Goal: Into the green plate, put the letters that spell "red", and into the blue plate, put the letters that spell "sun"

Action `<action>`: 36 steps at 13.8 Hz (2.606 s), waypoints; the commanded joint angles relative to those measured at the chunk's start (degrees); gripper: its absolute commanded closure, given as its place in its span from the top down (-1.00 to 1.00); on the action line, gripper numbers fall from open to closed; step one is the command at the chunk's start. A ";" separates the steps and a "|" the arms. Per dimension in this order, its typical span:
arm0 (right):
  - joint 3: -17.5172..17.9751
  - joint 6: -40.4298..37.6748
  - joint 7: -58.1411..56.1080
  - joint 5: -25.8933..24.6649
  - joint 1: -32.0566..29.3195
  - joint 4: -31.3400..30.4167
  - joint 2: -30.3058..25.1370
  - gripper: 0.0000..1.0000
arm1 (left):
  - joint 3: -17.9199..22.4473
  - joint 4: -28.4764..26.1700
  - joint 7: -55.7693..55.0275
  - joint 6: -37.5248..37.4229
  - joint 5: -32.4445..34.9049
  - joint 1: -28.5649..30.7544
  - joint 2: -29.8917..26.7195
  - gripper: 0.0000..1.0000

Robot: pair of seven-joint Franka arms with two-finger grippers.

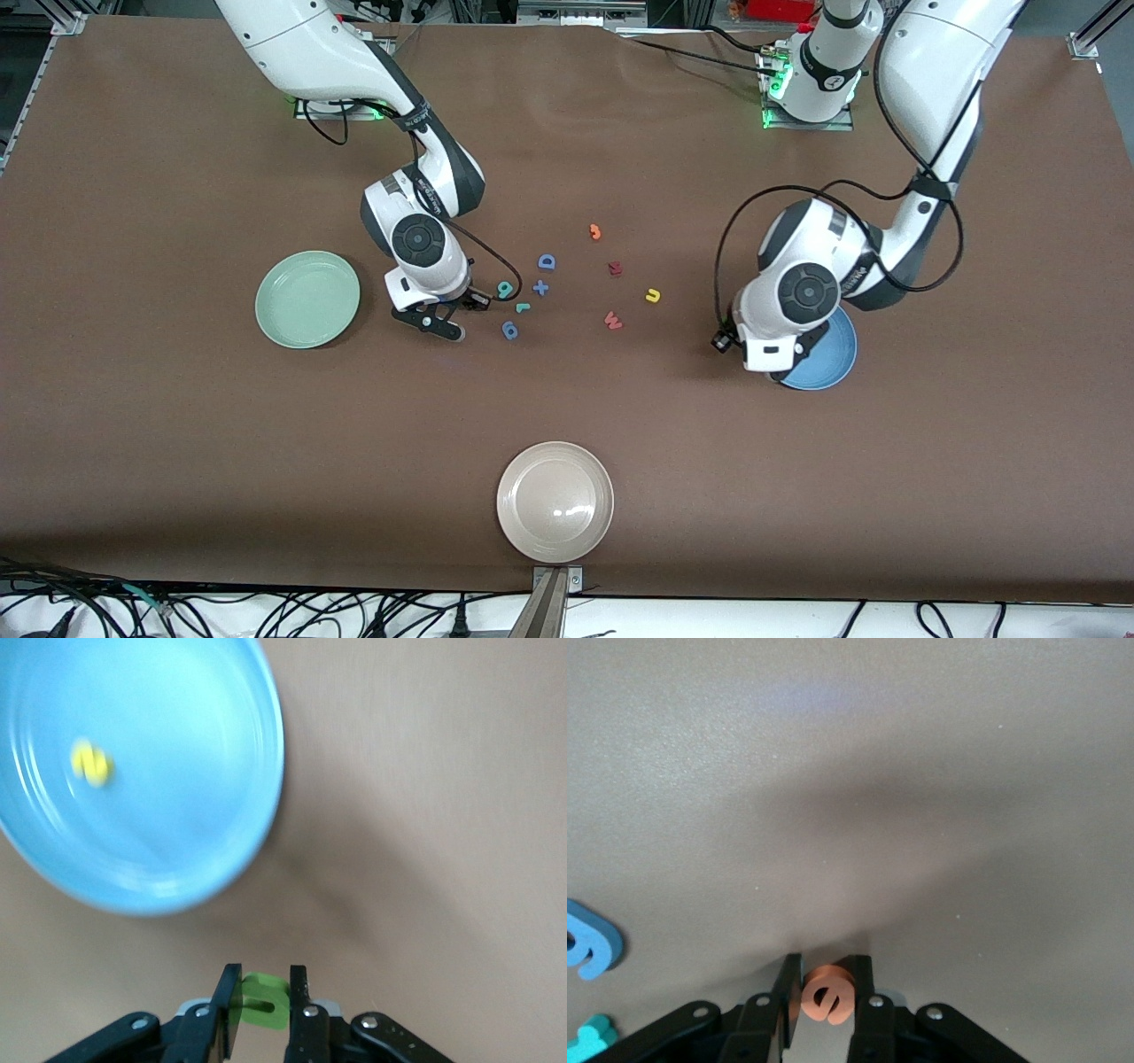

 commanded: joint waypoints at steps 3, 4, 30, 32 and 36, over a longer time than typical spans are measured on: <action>-0.43 -7.49 -0.53 -0.15 -0.84 -1.21 -5.90 -1.00 | -0.12 -0.23 9.63 -1.58 6.61 4.00 0.01 -0.74; -0.43 -10.30 -1.06 -0.15 -1.72 -0.69 -7.13 -1.00 | -0.21 -0.49 11.13 -1.58 6.88 5.23 0.18 -0.72; -14.14 -5.93 -43.69 7.32 -11.83 -12.64 -10.39 0.67 | -0.82 -0.41 -25.14 5.89 0.91 -12.07 6.68 0.97; -13.88 -7.85 -43.34 8.90 -11.75 -12.02 -12.32 0.75 | -0.82 -0.50 -25.86 6.42 0.91 -12.77 7.22 0.95; -10.02 -18.75 -34.67 11.80 -11.48 -5.88 -15.05 0.73 | -0.82 -0.32 -27.97 6.51 -0.57 -13.47 8.62 0.80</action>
